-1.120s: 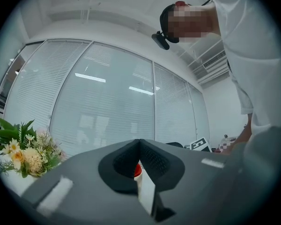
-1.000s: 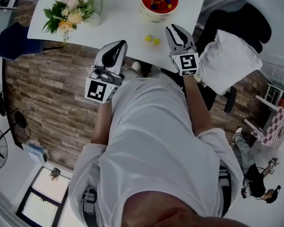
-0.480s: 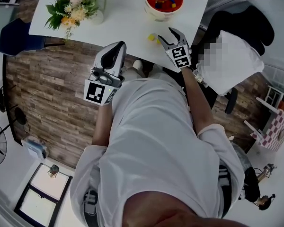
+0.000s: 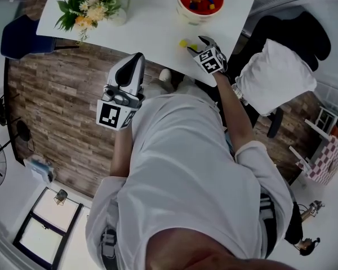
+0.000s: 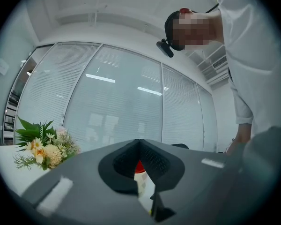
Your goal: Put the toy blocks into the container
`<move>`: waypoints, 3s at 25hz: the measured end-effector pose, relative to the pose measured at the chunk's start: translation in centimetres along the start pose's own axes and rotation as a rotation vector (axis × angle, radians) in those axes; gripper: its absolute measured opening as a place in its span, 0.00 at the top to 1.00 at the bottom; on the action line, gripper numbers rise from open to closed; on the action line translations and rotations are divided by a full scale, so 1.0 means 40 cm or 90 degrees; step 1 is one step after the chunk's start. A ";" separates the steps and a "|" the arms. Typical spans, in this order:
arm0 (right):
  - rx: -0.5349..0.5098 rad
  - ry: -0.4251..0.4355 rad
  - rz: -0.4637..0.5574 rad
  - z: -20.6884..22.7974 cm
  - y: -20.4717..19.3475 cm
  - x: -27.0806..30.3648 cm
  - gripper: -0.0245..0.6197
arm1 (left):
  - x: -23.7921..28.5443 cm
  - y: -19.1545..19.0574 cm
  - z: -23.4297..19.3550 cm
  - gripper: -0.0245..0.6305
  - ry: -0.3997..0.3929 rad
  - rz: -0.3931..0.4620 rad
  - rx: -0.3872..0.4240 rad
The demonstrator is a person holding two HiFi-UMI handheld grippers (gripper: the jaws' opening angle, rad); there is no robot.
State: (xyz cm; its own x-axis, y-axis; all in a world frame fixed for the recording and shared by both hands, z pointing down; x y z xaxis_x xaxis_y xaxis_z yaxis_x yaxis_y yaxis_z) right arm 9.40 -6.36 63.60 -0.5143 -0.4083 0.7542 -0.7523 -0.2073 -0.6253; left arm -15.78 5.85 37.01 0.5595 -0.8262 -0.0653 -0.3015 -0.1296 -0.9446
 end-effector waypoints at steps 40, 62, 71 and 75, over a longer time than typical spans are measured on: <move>0.052 0.021 0.034 0.007 0.003 -0.057 0.66 | 0.047 -0.008 0.002 0.97 -0.022 -0.005 0.007; 0.055 -0.147 0.201 0.182 0.232 -0.277 0.66 | 0.126 -0.009 -0.015 0.97 -0.086 -0.017 0.001; 0.048 -0.191 0.215 0.298 0.287 -0.275 0.66 | 0.114 0.002 -0.040 0.97 -0.065 -0.014 0.001; 0.039 -0.209 0.203 0.357 0.312 -0.252 0.66 | 0.100 0.005 -0.057 0.97 -0.048 -0.014 0.001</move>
State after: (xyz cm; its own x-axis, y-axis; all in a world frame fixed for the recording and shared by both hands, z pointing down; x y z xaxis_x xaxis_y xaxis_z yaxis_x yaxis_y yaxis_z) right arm 11.08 -17.55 45.35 -0.5504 -0.7186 0.4251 -0.5475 -0.0737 -0.8336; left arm -15.36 1.27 37.31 0.6224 -0.7797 -0.0682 -0.2870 -0.1463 -0.9467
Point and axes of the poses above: the fingertips, and each gripper's own axes: x forward along the fingers, z to its right, y out of its top, the point moved 9 cm from there along -x, backward along the fingers, and after that the axes turned 14 degrees about -x, right-handed, at the moved point
